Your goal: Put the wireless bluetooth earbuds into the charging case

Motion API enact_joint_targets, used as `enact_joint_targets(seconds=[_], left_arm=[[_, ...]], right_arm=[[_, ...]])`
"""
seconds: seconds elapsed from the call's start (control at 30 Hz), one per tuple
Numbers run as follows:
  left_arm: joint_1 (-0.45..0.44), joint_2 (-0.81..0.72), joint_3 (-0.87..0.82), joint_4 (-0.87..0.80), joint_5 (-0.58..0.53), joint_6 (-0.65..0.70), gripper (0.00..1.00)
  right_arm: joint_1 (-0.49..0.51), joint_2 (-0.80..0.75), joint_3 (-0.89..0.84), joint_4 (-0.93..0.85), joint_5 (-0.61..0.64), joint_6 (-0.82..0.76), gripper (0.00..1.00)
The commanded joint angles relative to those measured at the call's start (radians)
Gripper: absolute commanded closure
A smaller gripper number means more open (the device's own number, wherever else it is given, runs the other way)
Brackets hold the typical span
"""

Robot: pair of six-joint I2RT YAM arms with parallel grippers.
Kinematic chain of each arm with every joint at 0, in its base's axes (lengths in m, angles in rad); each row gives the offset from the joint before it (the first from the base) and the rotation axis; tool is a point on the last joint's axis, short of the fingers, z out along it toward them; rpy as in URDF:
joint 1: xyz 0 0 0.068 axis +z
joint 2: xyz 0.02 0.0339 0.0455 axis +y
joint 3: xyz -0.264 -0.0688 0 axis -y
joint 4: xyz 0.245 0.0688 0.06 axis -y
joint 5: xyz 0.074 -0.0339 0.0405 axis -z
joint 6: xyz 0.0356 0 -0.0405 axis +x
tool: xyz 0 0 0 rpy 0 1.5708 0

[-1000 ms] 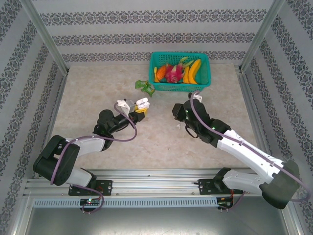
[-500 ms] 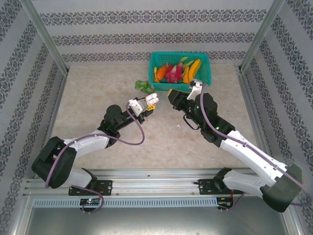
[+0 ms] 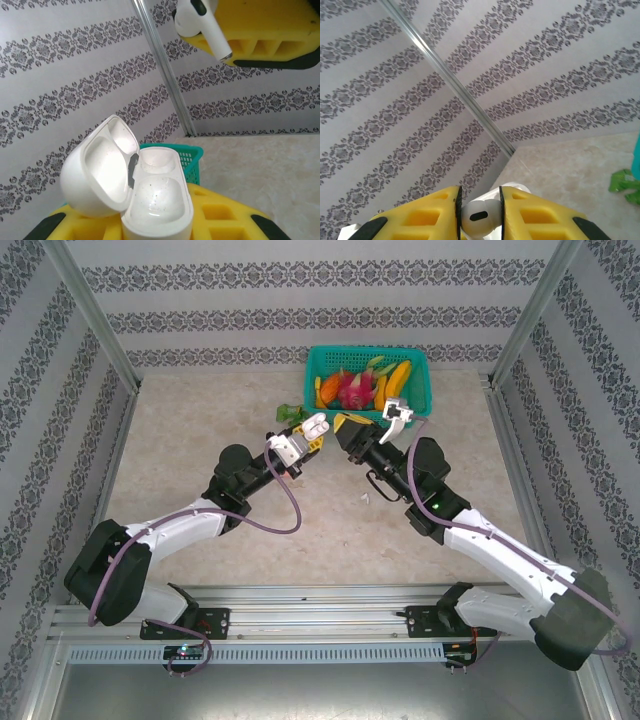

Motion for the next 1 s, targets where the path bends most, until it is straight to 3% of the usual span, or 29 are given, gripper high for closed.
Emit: enact_joint_targets(seconds=[0.0, 0.97], left_arm=[[-0.017, -0.016, 0.038, 0.007, 0.019, -0.010, 1.00], [-0.016, 0.007, 0.080, 0.047, 0.086, -0.179, 1.00]], right_arm=[[0.019, 0.026, -0.009, 0.126, -0.045, -0.025, 0.75], [0.047, 0.203, -0.029, 0.392, -0.111, -0.020, 0.77]])
